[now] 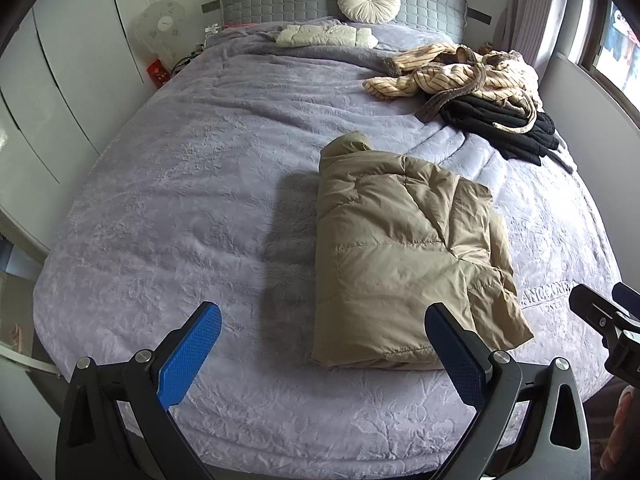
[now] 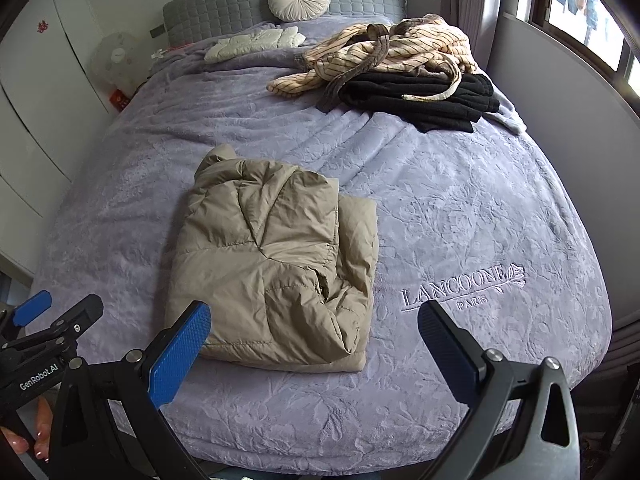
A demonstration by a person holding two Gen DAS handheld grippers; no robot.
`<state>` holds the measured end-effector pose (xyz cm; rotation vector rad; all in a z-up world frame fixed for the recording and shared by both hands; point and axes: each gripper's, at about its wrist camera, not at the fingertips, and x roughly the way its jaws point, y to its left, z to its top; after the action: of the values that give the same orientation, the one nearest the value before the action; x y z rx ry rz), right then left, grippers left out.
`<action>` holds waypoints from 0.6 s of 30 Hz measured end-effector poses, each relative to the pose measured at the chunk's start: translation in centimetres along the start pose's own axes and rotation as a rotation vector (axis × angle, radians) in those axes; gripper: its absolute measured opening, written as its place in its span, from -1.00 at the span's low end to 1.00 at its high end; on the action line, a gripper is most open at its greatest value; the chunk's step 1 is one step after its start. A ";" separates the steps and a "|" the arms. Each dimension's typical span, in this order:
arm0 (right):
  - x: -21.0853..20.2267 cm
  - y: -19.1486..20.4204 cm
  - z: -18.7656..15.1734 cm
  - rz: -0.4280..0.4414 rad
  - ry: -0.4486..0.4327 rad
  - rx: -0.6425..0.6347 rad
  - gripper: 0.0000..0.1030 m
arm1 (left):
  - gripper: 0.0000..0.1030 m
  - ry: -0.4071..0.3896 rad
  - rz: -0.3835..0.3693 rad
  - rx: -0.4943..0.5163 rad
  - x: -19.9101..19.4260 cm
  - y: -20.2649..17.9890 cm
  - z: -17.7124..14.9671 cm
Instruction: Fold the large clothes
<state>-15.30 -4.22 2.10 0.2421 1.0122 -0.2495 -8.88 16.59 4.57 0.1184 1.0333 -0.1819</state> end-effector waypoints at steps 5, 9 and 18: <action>-0.2 0.5 -0.1 0.003 -0.007 -0.008 1.00 | 0.98 -0.006 0.000 -0.002 -0.3 0.1 -0.1; -0.3 0.6 0.0 0.001 -0.012 -0.008 1.00 | 0.98 -0.016 -0.001 -0.005 -0.5 0.3 0.1; -0.2 0.7 0.1 -0.001 -0.012 -0.006 1.00 | 0.98 -0.016 -0.001 -0.006 -0.6 0.4 0.3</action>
<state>-15.09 -3.61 2.43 0.2349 1.0011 -0.2482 -8.85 17.03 5.18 0.1113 1.0178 -0.1803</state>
